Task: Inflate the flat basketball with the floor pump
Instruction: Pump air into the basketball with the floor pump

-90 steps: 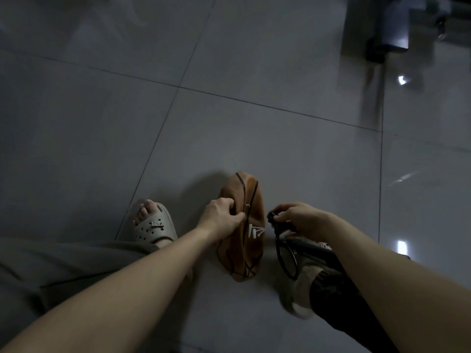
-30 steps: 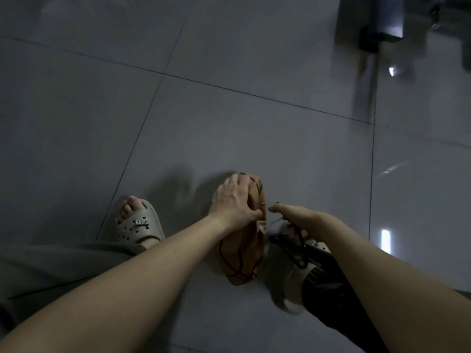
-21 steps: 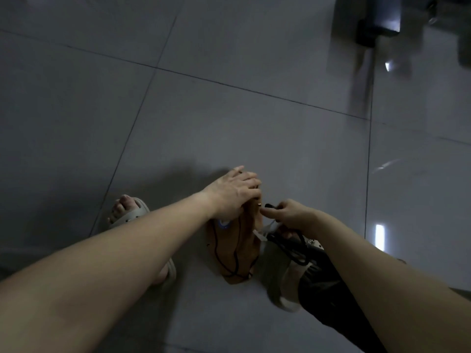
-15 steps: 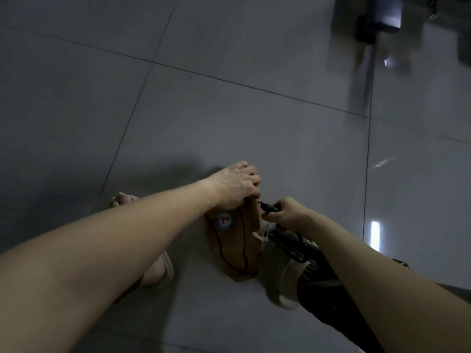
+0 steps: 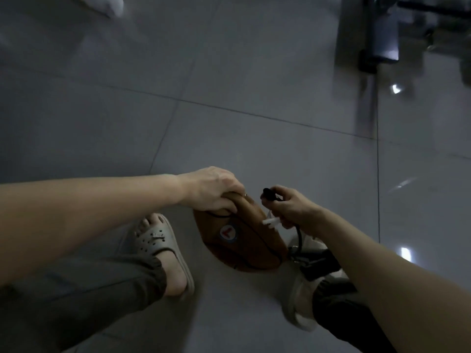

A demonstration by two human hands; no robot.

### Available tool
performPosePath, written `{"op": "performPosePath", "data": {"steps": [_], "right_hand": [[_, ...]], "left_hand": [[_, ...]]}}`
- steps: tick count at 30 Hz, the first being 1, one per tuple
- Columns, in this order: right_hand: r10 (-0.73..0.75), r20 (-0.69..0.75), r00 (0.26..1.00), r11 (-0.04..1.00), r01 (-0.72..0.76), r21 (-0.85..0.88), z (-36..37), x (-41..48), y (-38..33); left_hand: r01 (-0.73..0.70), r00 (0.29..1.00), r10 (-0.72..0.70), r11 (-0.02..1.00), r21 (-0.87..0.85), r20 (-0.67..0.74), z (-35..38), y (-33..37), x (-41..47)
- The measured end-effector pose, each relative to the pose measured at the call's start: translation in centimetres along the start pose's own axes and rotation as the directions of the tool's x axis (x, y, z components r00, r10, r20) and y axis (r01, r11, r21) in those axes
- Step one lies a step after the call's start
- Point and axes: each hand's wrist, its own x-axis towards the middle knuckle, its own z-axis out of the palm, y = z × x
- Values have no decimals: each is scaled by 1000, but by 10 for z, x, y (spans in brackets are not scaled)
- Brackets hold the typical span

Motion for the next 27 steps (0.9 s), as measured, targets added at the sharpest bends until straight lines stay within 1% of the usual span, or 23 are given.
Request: {"op": "performPosePath", "data": {"steps": [2, 4, 6, 8, 9, 12, 14, 17, 20, 24, 27], "right_hand": [[-37, 25, 999, 997, 36, 65, 5, -9, -12], [-51, 136, 989, 979, 22, 204, 8, -16, -13], [-69, 249, 966, 915, -38, 401, 9, -18, -9], [-82, 270, 959, 826, -86, 557, 9, -18, -7], [-92, 258, 962, 811, -79, 580, 9, -17, -6], [-146, 166, 975, 850, 38, 525, 8, -11, -4], [-174, 142, 974, 856, 79, 510, 7, -10, -6], [-194, 108, 975, 843, 109, 526, 3, -6, -6], [-223, 91, 971, 845, 146, 515, 0, -3, -7], [-234, 92, 968, 842, 154, 517, 0, 2, -6], [-237, 88, 967, 846, 161, 509, 1, 2, -5]], "left_hand": [[-29, 999, 28, 1000, -3, -44, -23, 10, -15], [-68, 996, 67, 998, -9, -64, -41, 19, -24], [-64, 996, 62, 997, -42, -64, -46, 24, -28], [-42, 998, 37, 996, -80, -59, -41, 22, -26], [-31, 998, 26, 995, -92, -58, -37, 20, -24], [-6, 1000, 3, 994, -110, -26, -23, 17, -10], [0, 1000, -1, 989, -149, -6, -18, 18, -2], [56, 998, -52, 966, -254, 21, -21, 15, 5], [127, 991, -103, 922, -365, 85, -27, 11, 4], [128, 990, -91, 891, -436, 103, -34, 13, 8], [140, 988, -95, 881, -452, 121, -35, 16, 9]]}}
